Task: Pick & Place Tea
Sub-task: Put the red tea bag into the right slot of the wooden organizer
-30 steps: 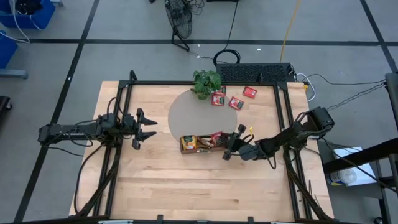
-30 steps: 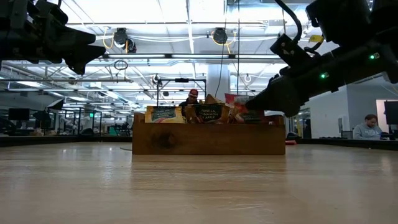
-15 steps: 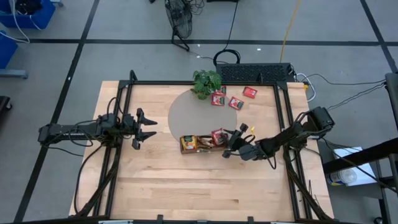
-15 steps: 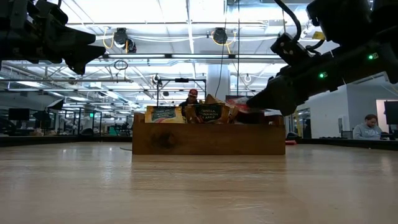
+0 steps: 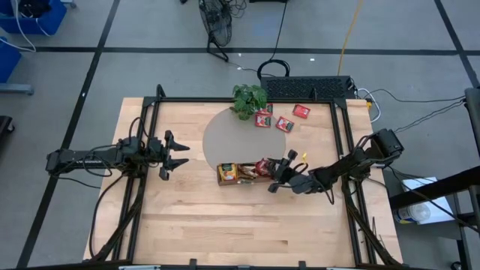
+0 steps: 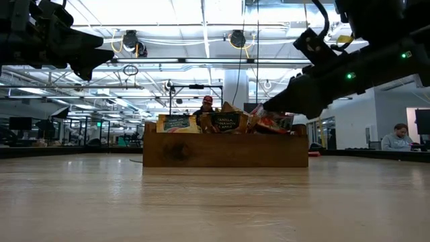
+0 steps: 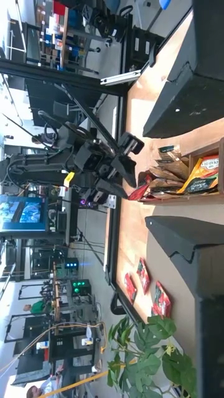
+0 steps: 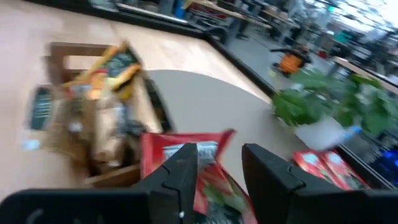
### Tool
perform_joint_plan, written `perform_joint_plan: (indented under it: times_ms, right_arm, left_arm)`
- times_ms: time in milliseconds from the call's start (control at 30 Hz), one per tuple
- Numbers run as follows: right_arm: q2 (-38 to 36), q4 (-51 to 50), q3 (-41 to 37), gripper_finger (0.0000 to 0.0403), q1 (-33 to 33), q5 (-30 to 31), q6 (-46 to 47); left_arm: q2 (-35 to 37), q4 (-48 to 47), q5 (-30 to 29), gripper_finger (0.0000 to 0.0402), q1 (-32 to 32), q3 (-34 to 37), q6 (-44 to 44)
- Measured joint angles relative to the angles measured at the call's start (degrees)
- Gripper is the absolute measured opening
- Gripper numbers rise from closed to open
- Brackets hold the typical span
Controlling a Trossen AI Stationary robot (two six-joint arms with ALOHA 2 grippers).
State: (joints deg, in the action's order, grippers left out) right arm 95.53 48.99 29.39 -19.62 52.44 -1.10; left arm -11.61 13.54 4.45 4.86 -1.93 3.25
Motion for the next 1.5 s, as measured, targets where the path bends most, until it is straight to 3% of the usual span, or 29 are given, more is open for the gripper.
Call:
perform_joint_plan:
  times_ms: [500, 633, 767, 1000, 1267, 1500]
  right_arm:
    - [-0.2, 5.2, 0.0, 0.0110, -0.3, -11.9, -4.2]
    - [-2.6, 3.4, 0.0, 0.0110, -0.6, -20.9, -4.1]
    - [-8.6, -7.6, 0.0, 0.0112, -1.1, -22.7, -2.6]
    - [-17.5, -40.5, 4.0, 0.0140, 0.0, -24.2, 6.1]
    - [-16.9, -45.3, 5.9, 0.0154, 2.7, -30.1, -0.5]
    - [-16.2, -44.9, 5.9, 0.0122, 5.4, -33.3, -3.5]
  left_arm:
    - [0.0, 0.0, 0.0, 0.0214, 0.0, 0.0, 0.0]
    - [0.0, 0.0, 0.0, 0.0214, 0.0, 0.0, 0.0]
    - [0.0, 0.0, 0.0, 0.0214, 0.0, 0.0, 0.0]
    - [0.0, 0.0, 0.0, 0.0214, 0.0, 0.0, 0.0]
    - [0.0, 0.0, 0.0, 0.0214, 0.0, 0.0, 0.0]
    - [0.0, 0.0, 0.0, 0.0214, 0.0, 0.0, 0.0]
